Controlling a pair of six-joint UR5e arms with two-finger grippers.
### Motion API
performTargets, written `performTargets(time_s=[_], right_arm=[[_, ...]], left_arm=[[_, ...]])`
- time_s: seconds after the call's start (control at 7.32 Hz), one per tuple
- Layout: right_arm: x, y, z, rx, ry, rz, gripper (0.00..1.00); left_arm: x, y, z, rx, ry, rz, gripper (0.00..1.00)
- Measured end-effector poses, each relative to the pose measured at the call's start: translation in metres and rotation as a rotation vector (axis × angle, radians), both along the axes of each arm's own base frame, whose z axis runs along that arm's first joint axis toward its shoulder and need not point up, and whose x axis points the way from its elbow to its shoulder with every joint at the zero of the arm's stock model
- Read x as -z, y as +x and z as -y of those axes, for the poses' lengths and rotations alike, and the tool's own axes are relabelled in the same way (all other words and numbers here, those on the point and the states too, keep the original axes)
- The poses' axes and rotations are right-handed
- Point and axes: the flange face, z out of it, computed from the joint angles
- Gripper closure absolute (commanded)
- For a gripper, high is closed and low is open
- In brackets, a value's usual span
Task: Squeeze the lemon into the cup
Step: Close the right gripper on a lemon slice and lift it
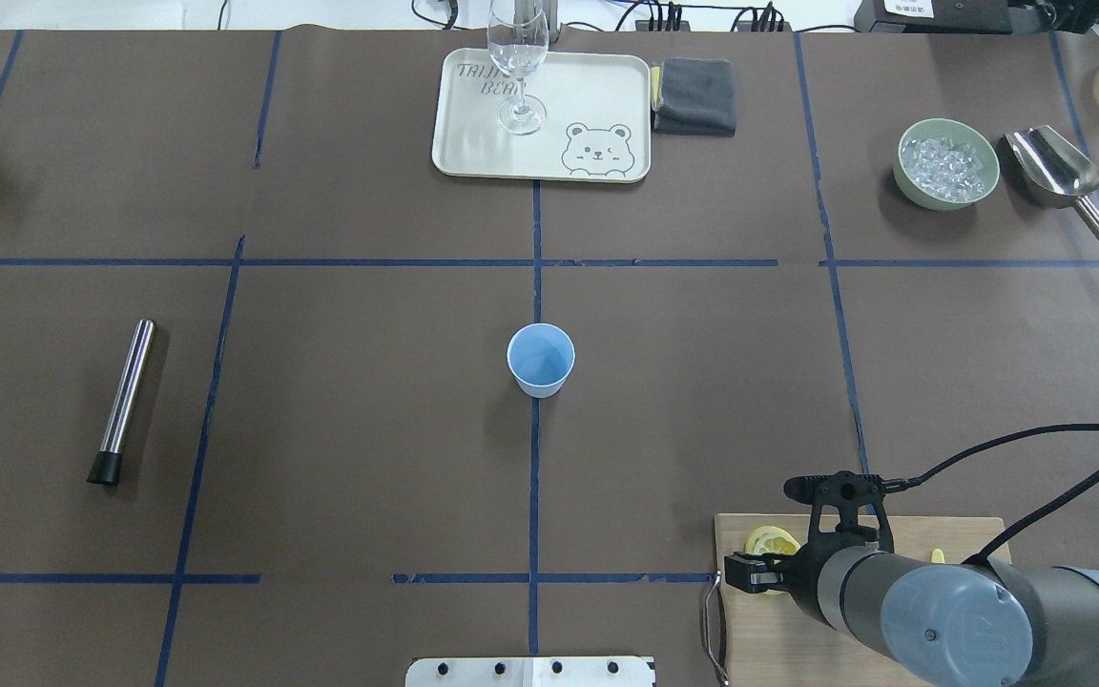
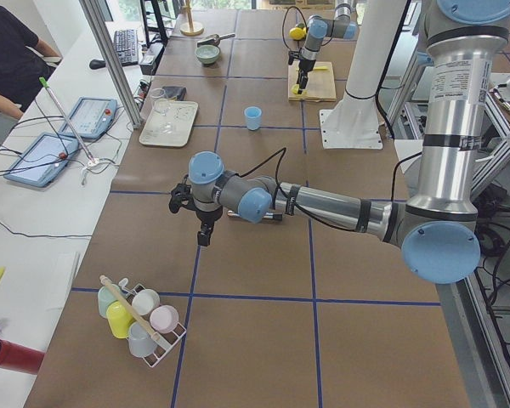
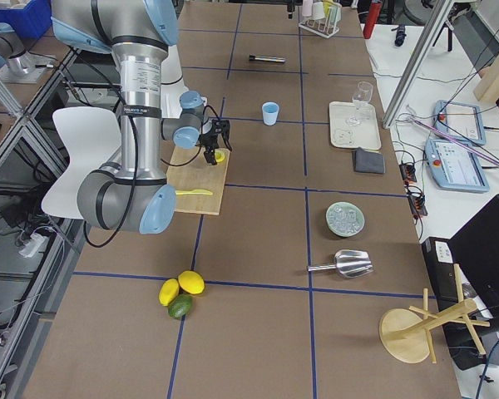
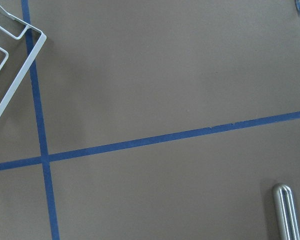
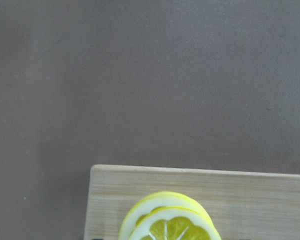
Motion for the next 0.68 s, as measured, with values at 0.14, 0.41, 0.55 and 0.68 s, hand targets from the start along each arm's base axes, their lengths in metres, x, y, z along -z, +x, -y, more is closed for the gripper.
performTargets(time_s=[0.14, 0.41, 0.55, 0.68], right_arm=[[-0.0002, 0.0001, 0.0000, 0.001, -0.001, 0.000, 0.29], [-0.0001, 0.0007, 0.0003, 0.000, -0.001, 0.000, 0.41], [0.0004, 0.0010, 0.0003, 0.000, -0.001, 0.001, 0.43], [0.0010, 0.0013, 0.0003, 0.000, -0.001, 0.002, 0.45]], left_arm=[[0.0000, 0.0000, 0.0000, 0.000, 0.000, 0.000, 0.00], [0.0001, 0.0000, 0.0000, 0.000, 0.000, 0.000, 0.00], [0.0007, 0.0000, -0.0001, 0.001, 0.001, 0.000, 0.00], [0.0011, 0.0000, -0.0001, 0.001, 0.001, -0.001, 0.00]])
